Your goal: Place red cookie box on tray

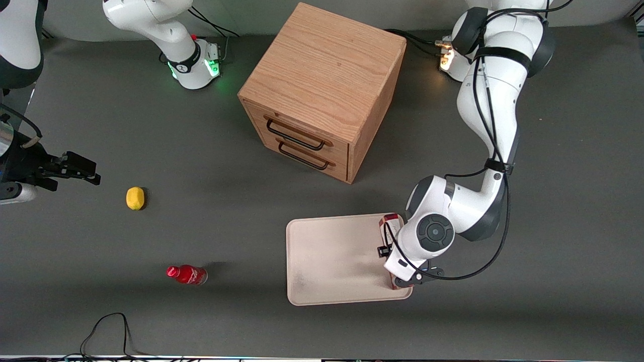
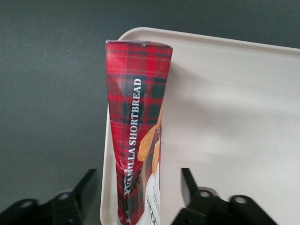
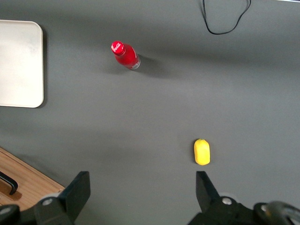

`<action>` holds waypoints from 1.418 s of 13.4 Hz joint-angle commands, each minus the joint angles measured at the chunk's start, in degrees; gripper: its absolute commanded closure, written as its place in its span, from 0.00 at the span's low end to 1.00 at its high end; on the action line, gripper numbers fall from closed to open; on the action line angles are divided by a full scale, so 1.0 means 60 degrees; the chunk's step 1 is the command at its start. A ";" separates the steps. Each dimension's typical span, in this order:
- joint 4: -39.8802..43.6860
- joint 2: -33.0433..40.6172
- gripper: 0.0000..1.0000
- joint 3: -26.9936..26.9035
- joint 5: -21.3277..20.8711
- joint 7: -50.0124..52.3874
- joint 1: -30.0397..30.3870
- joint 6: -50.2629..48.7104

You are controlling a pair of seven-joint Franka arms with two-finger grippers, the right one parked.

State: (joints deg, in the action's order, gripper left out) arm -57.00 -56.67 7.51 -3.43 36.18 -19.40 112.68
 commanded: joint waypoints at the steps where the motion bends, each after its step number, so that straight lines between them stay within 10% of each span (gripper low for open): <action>1: 0.0183 -0.0091 0.00 -0.0124 -0.0131 0.0210 -0.0136 0.0059; 11: 0.0155 0.2806 0.00 -0.0095 -0.0145 -0.1035 0.1181 -0.4187; 19: -0.3429 0.6116 0.00 -0.0095 -0.0189 -0.2513 0.2659 -0.4235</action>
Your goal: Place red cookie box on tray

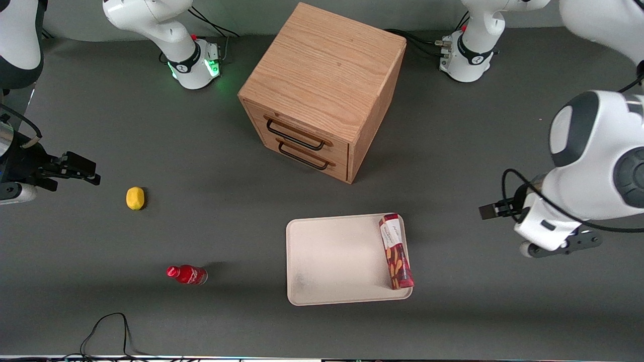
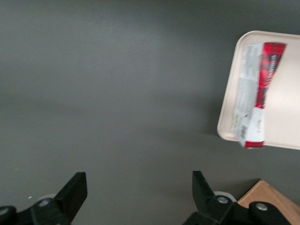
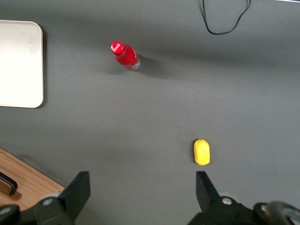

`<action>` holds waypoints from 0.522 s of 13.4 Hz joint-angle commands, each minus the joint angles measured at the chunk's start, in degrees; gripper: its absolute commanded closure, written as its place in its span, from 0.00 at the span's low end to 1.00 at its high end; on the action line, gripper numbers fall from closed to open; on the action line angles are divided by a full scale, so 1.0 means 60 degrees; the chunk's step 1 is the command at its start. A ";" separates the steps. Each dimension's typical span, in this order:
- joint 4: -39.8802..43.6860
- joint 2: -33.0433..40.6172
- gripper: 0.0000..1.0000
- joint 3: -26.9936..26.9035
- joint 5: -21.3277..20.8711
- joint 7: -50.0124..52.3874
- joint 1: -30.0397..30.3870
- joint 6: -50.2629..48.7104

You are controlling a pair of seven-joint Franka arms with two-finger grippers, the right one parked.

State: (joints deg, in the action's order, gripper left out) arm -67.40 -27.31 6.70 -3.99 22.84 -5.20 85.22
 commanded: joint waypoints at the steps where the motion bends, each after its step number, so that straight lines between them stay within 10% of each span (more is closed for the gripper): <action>1: -0.2151 0.1589 0.00 0.0025 -0.0083 -0.0769 0.0470 0.0416; 7: -0.2566 0.2617 0.00 0.0011 -0.0010 -0.1916 0.1511 -0.0504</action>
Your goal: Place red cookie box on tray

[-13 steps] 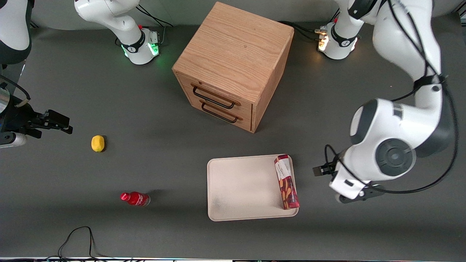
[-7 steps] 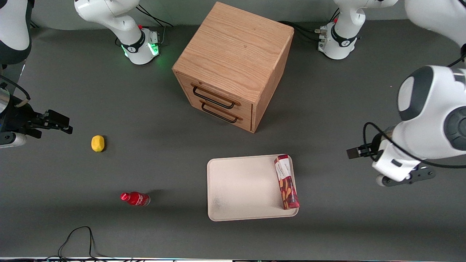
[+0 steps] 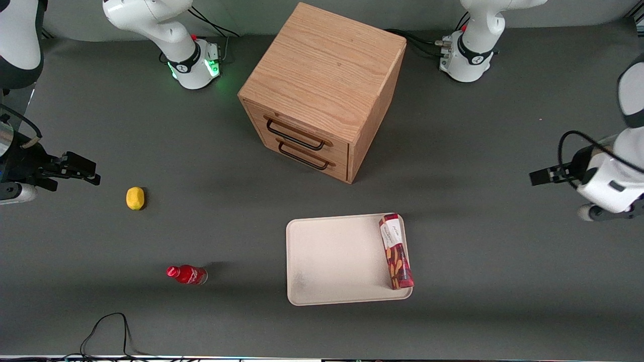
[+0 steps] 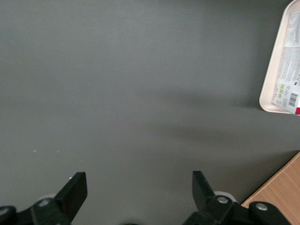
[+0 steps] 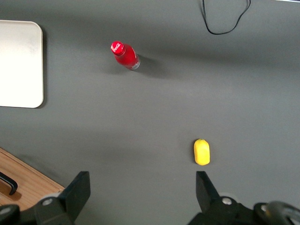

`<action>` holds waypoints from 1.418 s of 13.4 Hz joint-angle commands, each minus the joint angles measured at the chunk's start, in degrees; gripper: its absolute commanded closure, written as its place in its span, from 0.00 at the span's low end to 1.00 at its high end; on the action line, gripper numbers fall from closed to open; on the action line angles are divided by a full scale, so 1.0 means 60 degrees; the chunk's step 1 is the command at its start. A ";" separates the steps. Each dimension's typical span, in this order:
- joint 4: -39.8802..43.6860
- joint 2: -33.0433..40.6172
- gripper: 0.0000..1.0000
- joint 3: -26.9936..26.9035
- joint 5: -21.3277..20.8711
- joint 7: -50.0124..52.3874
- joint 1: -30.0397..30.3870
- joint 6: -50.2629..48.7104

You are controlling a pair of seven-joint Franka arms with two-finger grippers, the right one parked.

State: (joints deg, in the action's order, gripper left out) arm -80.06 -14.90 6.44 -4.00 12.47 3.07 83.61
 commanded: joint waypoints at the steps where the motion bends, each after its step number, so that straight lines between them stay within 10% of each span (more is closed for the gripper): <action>1: -0.0441 0.0650 0.00 0.0025 -0.0065 -0.0188 0.0147 -0.0427; 6: -0.3290 0.2903 0.00 -0.0443 0.0270 -0.1138 0.0162 0.1339; 19: -0.1072 0.1722 0.00 -0.0591 0.0154 -0.1243 0.0264 -0.0032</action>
